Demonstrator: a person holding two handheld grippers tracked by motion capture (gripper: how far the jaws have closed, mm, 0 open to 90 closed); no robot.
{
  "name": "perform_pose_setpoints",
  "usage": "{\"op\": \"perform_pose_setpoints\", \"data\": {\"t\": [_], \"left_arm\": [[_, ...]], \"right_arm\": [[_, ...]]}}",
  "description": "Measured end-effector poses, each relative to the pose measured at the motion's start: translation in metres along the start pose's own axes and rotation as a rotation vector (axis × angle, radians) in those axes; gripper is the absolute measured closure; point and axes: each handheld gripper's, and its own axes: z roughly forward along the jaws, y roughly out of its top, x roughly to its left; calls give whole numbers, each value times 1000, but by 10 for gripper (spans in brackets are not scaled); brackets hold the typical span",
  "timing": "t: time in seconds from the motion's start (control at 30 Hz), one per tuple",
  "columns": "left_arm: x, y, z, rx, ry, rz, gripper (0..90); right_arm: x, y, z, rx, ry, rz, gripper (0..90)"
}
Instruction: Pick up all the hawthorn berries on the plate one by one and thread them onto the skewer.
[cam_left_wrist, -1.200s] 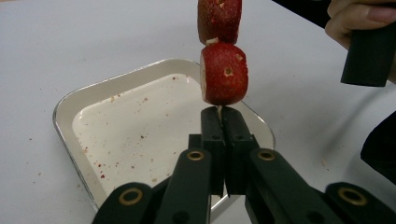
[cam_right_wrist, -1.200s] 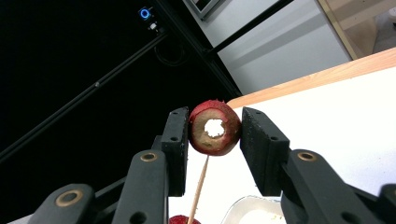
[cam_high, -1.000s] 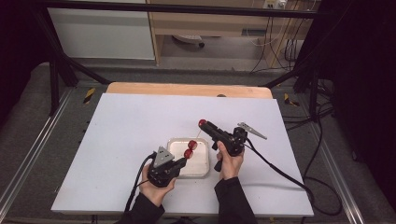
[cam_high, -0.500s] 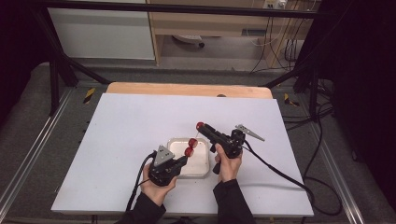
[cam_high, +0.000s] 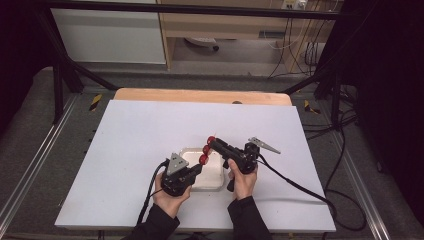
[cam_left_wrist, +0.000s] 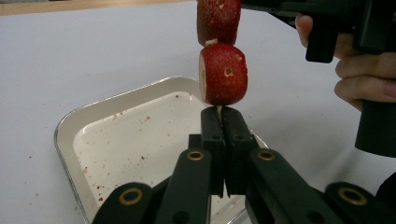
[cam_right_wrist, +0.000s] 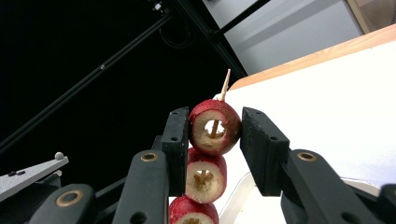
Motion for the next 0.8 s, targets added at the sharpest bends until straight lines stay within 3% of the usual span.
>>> {"op": "perform_pose_setpoints", "data": {"t": [0.1,0.3,0.57,0.8], "left_arm": [[1,-1,-1,-1,-1,5,885],[7,-5,-4,13,-2,3,885],[18,-10,-10,35,-6,11,884],[26,-10,-16,57,-24,15,884]], "right_arm": [[0,1,-1,4,-4,-17,618],[2,7,-8,44,-48,-93,446],[-3,10,-17,176,-99,-209,199],[-10,9,-29,303,-170,-334,78]]}}
